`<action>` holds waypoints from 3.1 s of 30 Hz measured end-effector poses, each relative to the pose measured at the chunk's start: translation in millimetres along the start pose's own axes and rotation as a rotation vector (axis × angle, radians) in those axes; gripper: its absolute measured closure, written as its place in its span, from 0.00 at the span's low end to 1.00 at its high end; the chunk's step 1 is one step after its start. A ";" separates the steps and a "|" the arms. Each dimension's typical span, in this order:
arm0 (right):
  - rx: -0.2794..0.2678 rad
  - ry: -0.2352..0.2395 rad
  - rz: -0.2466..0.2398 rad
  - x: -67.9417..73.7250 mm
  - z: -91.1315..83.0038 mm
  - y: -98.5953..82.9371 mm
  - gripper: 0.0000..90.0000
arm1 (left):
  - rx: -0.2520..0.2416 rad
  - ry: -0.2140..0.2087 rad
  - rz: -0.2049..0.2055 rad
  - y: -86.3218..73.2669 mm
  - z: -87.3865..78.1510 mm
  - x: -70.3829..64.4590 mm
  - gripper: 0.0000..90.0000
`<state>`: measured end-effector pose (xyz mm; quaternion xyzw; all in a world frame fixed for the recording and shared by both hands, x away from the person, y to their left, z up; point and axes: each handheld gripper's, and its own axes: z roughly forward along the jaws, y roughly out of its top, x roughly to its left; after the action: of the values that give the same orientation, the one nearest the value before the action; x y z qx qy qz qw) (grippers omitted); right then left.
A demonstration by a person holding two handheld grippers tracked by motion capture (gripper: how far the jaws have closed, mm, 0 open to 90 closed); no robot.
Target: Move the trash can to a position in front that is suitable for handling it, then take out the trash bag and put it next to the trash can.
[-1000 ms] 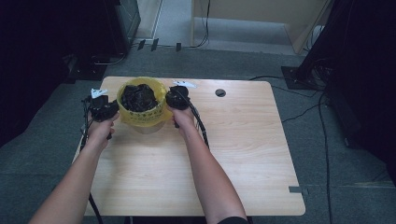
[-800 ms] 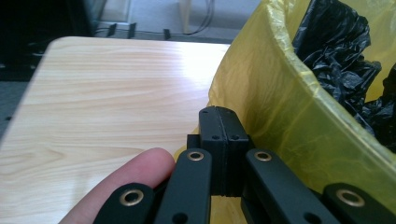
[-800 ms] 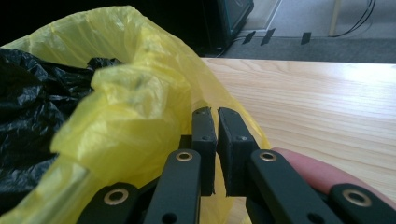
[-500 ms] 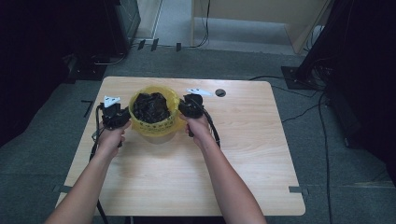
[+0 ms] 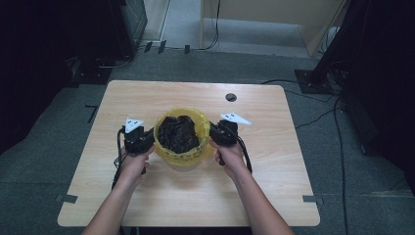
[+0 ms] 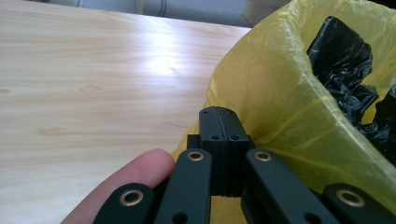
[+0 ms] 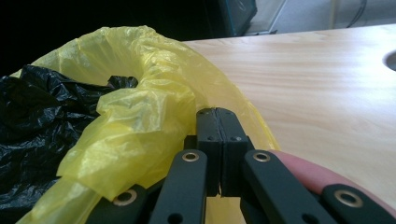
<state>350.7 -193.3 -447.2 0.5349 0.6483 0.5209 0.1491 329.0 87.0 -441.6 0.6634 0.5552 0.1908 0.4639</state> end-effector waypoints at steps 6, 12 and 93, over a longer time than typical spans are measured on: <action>-0.002 -0.006 0.004 -2.0 -36.9 -14.3 0.99 | 0.021 -0.047 -0.006 -17.3 -17.0 -23.1 1.00; 0.024 0.021 0.025 -8.1 -72.8 -28.9 0.97 | 0.023 -0.067 0.018 -38.8 -38.6 -45.8 0.95; -0.018 -0.146 -0.100 40.3 -138.3 -52.9 0.74 | -0.080 -0.314 0.273 -37.6 -81.7 -48.7 1.00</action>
<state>203.0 -224.3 -419.6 0.5372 0.6570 0.4781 0.2265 230.1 73.8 -419.4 0.7351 0.3731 0.1680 0.5405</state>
